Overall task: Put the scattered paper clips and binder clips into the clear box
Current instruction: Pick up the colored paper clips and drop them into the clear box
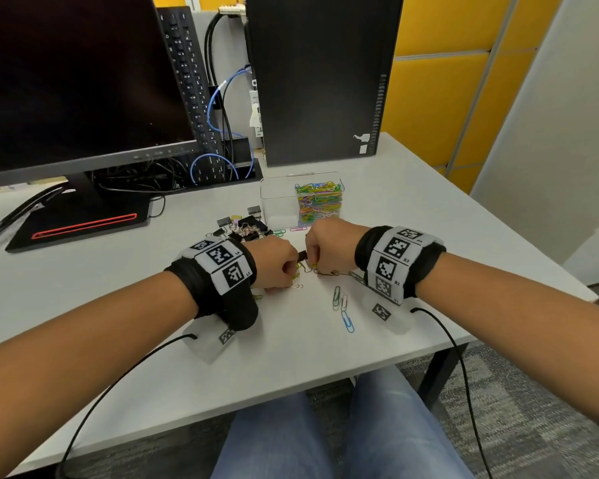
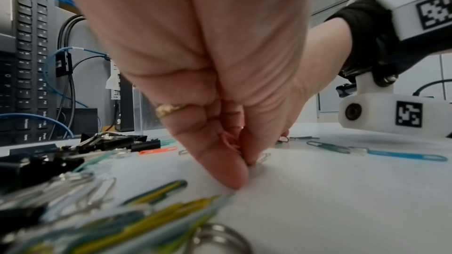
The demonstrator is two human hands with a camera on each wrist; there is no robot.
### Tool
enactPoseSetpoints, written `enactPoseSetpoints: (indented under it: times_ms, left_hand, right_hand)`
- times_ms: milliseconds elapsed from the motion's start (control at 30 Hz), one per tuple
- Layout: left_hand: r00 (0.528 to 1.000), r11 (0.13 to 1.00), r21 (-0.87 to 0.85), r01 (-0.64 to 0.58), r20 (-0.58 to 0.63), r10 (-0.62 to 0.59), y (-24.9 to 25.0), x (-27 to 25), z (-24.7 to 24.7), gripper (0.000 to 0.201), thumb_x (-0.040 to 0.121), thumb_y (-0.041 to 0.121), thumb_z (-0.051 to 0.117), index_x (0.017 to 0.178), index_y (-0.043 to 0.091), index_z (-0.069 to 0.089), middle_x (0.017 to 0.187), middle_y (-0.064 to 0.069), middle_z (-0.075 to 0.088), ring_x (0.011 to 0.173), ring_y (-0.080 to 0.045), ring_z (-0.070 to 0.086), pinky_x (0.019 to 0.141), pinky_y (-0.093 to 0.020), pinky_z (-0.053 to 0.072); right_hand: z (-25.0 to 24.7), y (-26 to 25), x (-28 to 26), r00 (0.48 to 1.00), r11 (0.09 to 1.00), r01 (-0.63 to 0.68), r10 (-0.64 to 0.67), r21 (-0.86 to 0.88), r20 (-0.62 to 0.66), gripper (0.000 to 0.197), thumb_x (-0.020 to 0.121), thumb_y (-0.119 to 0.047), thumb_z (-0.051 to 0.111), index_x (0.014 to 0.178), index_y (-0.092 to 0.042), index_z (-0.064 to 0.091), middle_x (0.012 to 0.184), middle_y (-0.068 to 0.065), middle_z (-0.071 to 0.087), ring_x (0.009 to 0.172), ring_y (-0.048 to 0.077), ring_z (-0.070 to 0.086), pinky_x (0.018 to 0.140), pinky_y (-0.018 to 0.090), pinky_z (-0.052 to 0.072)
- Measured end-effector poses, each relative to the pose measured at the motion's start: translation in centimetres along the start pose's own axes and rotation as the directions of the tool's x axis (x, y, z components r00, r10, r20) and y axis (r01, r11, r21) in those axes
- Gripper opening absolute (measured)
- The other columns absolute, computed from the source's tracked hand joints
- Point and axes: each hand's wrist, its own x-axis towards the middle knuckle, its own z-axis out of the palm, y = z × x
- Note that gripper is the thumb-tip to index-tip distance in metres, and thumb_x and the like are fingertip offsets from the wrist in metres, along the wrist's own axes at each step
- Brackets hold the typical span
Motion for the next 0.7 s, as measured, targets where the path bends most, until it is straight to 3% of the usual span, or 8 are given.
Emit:
enactPoseSetpoints:
  times_ms: [33, 100, 200, 367, 467, 567, 700]
  left_hand:
    - [1.000, 1.000, -0.031, 0.005, 0.000, -0.005, -0.2, 0.1, 0.0, 0.005, 0.087, 0.019, 0.057, 0.083, 0.018, 0.054, 0.066, 0.008, 0.054, 0.069, -0.013, 0.050, 0.063, -0.023, 0.039]
    - [1.000, 0.994, -0.104, 0.015, -0.022, -0.017, -0.6, 0.3, -0.4, 0.006, 0.086, 0.020, 0.061, 0.082, 0.018, 0.058, 0.059, 0.011, 0.056, 0.061, -0.007, 0.052, 0.063, -0.022, 0.044]
    - [0.983, 0.978, -0.205, 0.020, -0.177, -0.057, -1.3, 0.8, -2.1, 0.004, 0.087, 0.019, 0.061, 0.084, 0.017, 0.063, 0.063, 0.009, 0.062, 0.056, -0.001, 0.055, 0.061, -0.016, 0.045]
    - [0.880, 0.950, -0.310, -0.036, -0.460, -0.117, -1.6, 2.8, -5.8, 0.008, 0.090, 0.017, 0.058, 0.091, 0.012, 0.063, 0.069, 0.009, 0.060, 0.060, -0.003, 0.060, 0.061, -0.014, 0.049]
    - [0.803, 0.942, -0.331, -0.053, -0.575, -0.156, -1.4, 4.7, -7.2, 0.010, 0.089, 0.015, 0.057, 0.093, 0.008, 0.064, 0.073, 0.005, 0.059, 0.074, -0.015, 0.064, 0.070, -0.024, 0.053]
    - [0.734, 0.917, -0.398, -0.040, -0.634, -0.243, -1.4, 6.9, -7.5, 0.009, 0.086, 0.017, 0.059, 0.090, 0.011, 0.065, 0.071, 0.005, 0.056, 0.079, -0.018, 0.060, 0.080, -0.031, 0.051]
    - [0.719, 0.896, -0.445, -0.010, -0.625, -0.303, -1.4, 8.8, -6.9, 0.008, 0.088, 0.020, 0.060, 0.091, 0.015, 0.065, 0.082, 0.003, 0.059, 0.080, -0.016, 0.056, 0.079, -0.031, 0.049]
  right_hand:
    - [-0.1, 0.2, 0.0, 1.000, 1.000, -0.003, 0.003, 0.030, -0.017, 0.019, 0.084, -0.005, 0.061, 0.098, -0.009, 0.074, 0.102, 0.005, 0.071, 0.087, 0.020, 0.061, 0.069, 0.023, 0.048]
    - [-0.3, 0.7, -0.2, 0.999, 0.995, -0.018, 0.023, 0.095, -0.047, 0.017, 0.084, -0.005, 0.061, 0.094, -0.011, 0.074, 0.087, 0.000, 0.068, 0.074, 0.015, 0.059, 0.065, 0.021, 0.047]
    - [-0.7, 1.4, -0.3, 0.993, 0.976, -0.040, 0.062, 0.213, -0.096, 0.017, 0.081, -0.001, 0.064, 0.090, -0.011, 0.074, 0.078, -0.004, 0.062, 0.064, 0.010, 0.055, 0.057, 0.013, 0.044]
    - [-2.3, 2.4, -0.2, 0.978, 0.922, -0.080, 0.146, 0.378, -0.148, 0.017, 0.082, 0.000, 0.062, 0.081, -0.014, 0.072, 0.069, -0.005, 0.063, 0.051, 0.008, 0.058, 0.059, 0.019, 0.055]
    - [-3.9, 2.9, 0.4, 0.950, 0.898, -0.081, 0.201, 0.432, -0.240, 0.014, 0.080, -0.003, 0.065, 0.078, -0.014, 0.073, 0.079, 0.002, 0.067, 0.061, 0.015, 0.064, 0.068, 0.027, 0.060]
    - [-5.7, 3.3, 1.2, 0.903, 0.918, -0.064, 0.220, 0.391, -0.368, 0.012, 0.081, -0.006, 0.065, 0.085, -0.010, 0.076, 0.094, 0.006, 0.070, 0.087, 0.021, 0.067, 0.084, 0.036, 0.057]
    - [-7.3, 3.5, 2.8, 0.855, 0.935, -0.091, 0.250, 0.342, -0.455, 0.013, 0.084, -0.008, 0.064, 0.090, -0.010, 0.076, 0.102, 0.006, 0.070, 0.098, 0.021, 0.065, 0.093, 0.035, 0.053]
